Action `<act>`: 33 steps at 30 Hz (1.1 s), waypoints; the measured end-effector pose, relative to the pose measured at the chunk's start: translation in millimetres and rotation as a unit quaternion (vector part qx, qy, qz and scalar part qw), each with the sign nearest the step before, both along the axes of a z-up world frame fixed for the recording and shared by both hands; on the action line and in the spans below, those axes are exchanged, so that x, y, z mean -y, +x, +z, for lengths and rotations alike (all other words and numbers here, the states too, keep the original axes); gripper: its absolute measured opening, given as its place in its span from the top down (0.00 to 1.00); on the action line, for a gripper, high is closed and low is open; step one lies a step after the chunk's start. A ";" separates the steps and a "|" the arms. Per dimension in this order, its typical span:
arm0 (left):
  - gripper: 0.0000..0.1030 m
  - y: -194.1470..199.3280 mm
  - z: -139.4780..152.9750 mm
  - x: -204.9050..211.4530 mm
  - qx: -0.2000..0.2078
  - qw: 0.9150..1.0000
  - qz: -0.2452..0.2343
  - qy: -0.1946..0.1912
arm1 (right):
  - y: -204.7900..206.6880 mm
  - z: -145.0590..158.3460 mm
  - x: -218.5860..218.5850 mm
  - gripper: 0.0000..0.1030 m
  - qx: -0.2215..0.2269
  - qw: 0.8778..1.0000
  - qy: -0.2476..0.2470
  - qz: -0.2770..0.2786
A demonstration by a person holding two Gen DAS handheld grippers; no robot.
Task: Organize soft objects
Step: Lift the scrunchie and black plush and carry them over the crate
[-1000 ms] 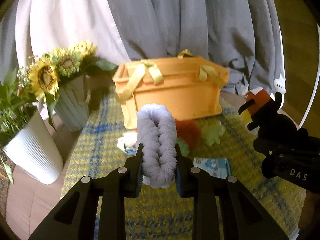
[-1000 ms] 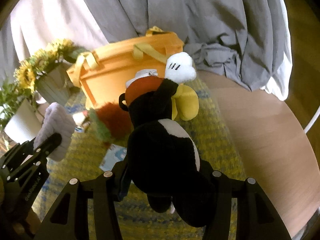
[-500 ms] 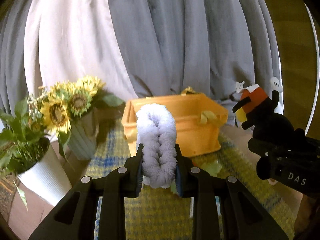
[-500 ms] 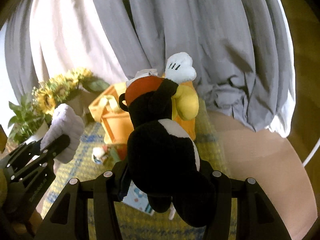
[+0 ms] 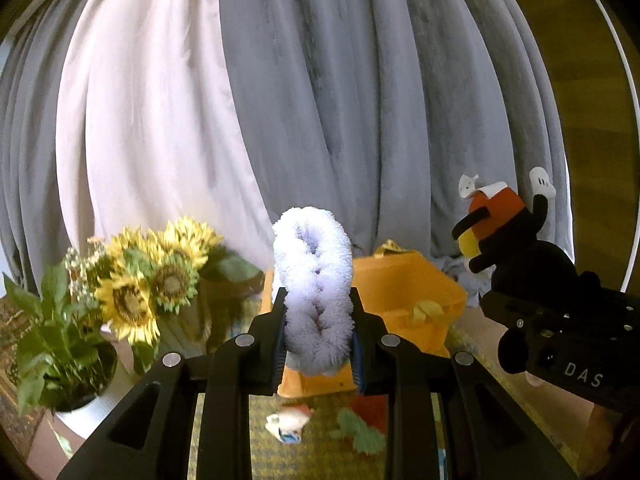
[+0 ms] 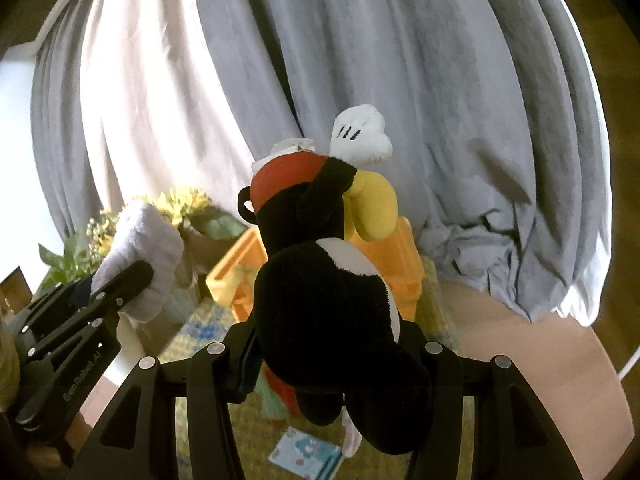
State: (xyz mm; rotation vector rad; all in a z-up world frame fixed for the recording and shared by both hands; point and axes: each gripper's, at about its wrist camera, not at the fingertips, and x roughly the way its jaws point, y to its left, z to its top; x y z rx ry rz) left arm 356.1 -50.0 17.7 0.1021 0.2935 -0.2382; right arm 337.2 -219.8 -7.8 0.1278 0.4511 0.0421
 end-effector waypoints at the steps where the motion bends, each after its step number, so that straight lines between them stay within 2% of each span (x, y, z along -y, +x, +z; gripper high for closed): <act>1: 0.75 1.5 1.5 -1.0 0.003 1.000 0.000 -0.001 | 2.4 2.5 -0.4 0.48 0.004 1.000 0.000 0.002; 13: 0.75 27.1 21.6 1.0 0.037 0.999 0.005 0.004 | 33.1 24.6 -1.6 0.48 0.033 0.999 -0.004 0.016; 23: 0.75 65.9 28.9 7.8 0.040 0.999 0.007 0.006 | 80.5 31.7 6.0 0.48 0.032 0.999 0.000 0.023; 28: 0.75 88.4 24.8 11.0 0.028 1.000 0.011 0.008 | 104.9 29.6 9.0 0.48 0.025 0.999 -0.003 0.027; 33: 0.75 116.8 13.9 15.0 -0.007 1.000 0.017 0.005 | 134.5 20.9 13.3 0.48 0.004 1.000 -0.004 0.030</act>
